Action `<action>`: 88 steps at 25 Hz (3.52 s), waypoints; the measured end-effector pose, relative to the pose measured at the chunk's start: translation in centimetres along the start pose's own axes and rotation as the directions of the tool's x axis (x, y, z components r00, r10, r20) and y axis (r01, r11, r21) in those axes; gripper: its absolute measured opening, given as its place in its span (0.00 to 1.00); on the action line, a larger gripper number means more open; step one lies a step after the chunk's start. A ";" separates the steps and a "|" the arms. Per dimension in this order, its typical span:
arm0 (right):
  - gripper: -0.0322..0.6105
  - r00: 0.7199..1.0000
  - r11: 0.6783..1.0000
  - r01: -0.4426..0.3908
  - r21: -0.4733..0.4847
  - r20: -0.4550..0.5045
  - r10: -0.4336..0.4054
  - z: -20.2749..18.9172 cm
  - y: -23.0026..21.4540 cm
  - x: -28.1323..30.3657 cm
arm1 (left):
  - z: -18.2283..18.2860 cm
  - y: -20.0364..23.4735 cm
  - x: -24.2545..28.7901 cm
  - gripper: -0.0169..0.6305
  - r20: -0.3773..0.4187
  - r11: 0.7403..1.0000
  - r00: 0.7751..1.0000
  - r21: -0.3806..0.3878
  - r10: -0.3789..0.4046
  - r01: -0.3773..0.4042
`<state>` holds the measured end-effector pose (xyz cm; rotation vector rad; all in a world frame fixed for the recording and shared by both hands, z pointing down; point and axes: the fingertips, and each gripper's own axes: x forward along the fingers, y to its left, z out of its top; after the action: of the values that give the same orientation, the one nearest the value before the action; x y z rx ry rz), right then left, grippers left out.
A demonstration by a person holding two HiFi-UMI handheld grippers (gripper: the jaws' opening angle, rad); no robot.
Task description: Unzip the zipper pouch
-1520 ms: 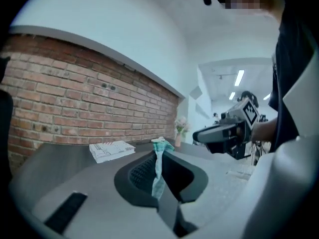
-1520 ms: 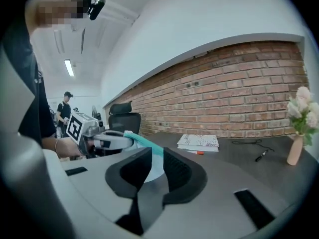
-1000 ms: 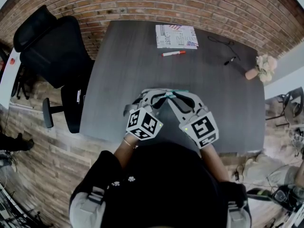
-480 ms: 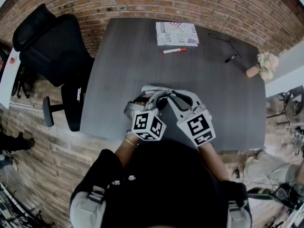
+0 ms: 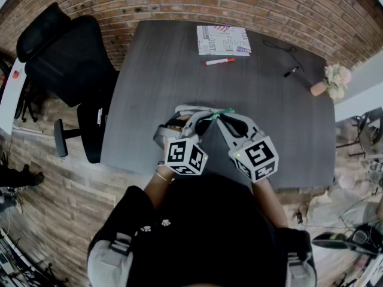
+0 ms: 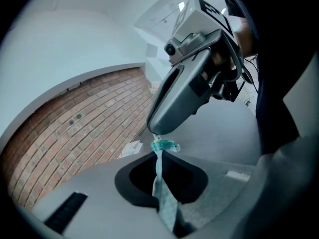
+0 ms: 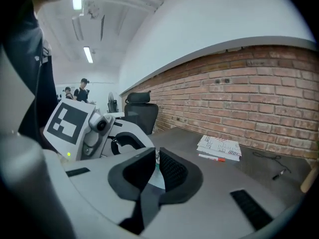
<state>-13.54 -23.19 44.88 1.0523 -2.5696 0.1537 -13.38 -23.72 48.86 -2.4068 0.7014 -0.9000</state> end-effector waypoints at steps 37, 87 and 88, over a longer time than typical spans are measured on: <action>0.05 0.997 0.998 0.060 0.025 -0.055 -0.059 -1.6 -2.1 -0.7 | 0.8 -0.7 -0.6 0.04 0.009 1.000 1.000 0.024 -0.007 0.007; 0.05 0.974 0.983 0.184 0.024 -0.136 -0.180 -4.5 -6.1 -1.9 | 1.2 -1.1 -1.7 0.04 0.064 0.998 0.997 -0.043 -0.032 0.034; 0.05 0.973 0.982 0.189 0.021 -0.141 -0.184 -4.6 -6.2 -1.9 | 1.2 -1.2 -1.7 0.04 0.063 0.999 0.997 -0.040 -0.032 0.035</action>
<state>-6.63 -25.31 48.29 1.2433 -2.3380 0.2153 -13.28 -21.50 47.97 -2.4788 0.6640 -0.8273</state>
